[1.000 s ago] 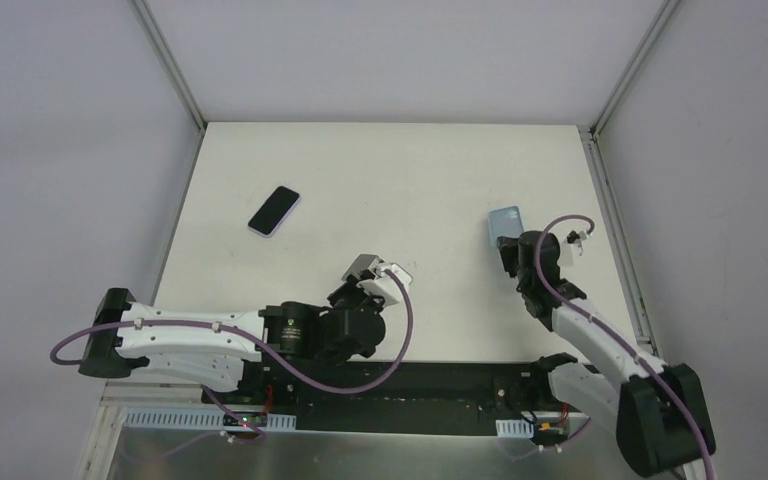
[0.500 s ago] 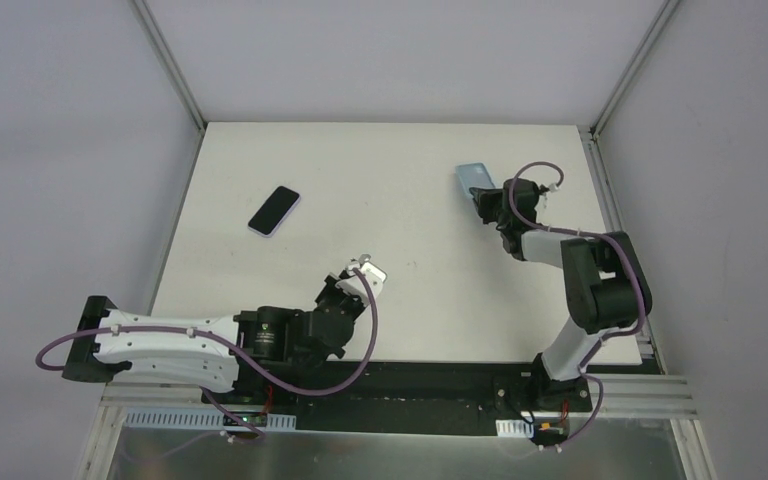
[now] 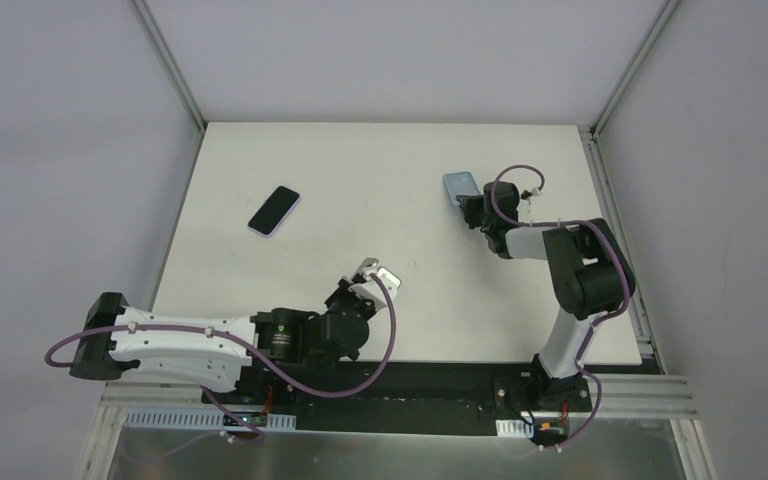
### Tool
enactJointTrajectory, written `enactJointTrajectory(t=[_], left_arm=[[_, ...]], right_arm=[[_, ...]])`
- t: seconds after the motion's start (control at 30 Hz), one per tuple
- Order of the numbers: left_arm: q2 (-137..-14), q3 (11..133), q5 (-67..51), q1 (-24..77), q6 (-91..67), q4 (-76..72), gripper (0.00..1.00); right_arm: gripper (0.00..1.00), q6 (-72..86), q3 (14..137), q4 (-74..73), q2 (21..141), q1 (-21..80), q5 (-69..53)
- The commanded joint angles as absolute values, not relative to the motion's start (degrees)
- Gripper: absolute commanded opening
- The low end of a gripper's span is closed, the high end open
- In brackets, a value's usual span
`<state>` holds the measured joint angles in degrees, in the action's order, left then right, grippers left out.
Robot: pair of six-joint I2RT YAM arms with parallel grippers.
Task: Take the phone out of the phone case
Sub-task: Remove the phone case from the phone, then place the phone case at the center of the board.
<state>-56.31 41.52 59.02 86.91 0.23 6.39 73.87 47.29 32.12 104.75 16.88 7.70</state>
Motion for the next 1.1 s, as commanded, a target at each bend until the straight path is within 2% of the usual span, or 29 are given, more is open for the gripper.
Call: enactJointTrajectory(t=[0.0,0.07,0.37,0.4,0.47,0.57,0.67,0.9,1.07], left_arm=[[-57.4,45.6,59.4,86.7,1.3,3.1,0.00],[-57.8,46.0,58.6,86.7,0.9,3.1,0.00],[-58.6,46.4,58.0,86.7,0.3,3.2,0.00],[-58.5,46.4,57.9,86.7,0.2,3.2,0.00],[-58.2,46.3,57.8,86.7,0.2,3.2,0.00],[-57.9,45.7,57.6,86.7,0.2,3.2,0.00],[-57.4,45.5,57.6,86.7,0.2,3.2,0.00],[-57.4,45.7,58.3,86.7,0.6,3.1,0.00],[-58.2,46.2,60.1,86.6,2.5,3.0,0.00]], right_arm=[[0.13,71.8,50.3,28.3,105.6,16.6,10.3],[0.24,71.7,50.2,27.7,105.6,16.6,10.1],[0.51,71.5,48.1,25.1,103.4,16.1,8.6],[0.55,71.1,47.7,24.7,102.8,16.1,8.9],[0.69,69.9,46.9,23.2,101.5,16.1,9.3],[0.78,68.6,45.6,20.5,99.5,16.2,9.4],[0.82,67.6,44.6,17.7,97.3,16.1,9.1],[0.87,65.7,41.1,8.9,88.7,16.2,8.0],[0.88,61.9,37.7,1.0,72.6,20.9,9.8]])
